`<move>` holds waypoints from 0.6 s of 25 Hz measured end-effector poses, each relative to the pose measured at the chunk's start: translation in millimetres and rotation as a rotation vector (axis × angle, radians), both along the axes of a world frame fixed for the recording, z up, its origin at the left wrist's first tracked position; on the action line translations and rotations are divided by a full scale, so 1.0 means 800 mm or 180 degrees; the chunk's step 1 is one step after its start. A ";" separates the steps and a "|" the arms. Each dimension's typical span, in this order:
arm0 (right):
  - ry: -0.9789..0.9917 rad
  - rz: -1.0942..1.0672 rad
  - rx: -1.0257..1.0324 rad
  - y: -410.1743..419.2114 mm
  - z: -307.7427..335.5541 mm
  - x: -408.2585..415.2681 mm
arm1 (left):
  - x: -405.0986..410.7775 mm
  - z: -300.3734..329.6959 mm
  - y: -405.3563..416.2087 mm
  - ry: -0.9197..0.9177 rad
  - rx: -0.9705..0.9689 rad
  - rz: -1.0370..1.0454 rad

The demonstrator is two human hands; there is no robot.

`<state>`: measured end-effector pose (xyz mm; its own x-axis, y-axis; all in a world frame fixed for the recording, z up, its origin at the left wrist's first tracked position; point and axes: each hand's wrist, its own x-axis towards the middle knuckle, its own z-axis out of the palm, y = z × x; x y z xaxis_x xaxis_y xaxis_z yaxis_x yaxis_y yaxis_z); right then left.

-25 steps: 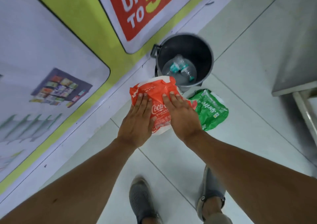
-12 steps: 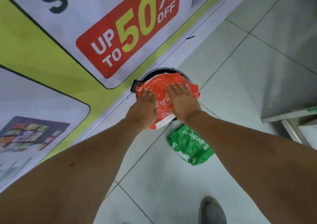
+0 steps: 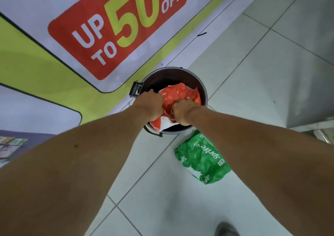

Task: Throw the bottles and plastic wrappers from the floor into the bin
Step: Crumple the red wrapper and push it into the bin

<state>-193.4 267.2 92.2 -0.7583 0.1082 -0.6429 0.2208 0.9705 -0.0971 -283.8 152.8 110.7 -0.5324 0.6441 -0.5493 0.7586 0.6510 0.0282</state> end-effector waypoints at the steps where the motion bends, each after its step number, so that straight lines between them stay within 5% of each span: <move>1: 0.0073 -0.0091 -0.0092 0.000 0.004 0.002 | 0.001 0.007 -0.005 0.0043 0.0336 0.0076; 10: 0.1731 -0.0592 -0.0339 -0.022 0.092 0.149 | 0.129 0.060 -0.101 0.0422 0.2252 0.0379; 15: 0.1442 -0.0661 -0.0057 -0.018 0.043 0.266 | 0.247 0.010 -0.107 -0.0004 0.2233 -0.0131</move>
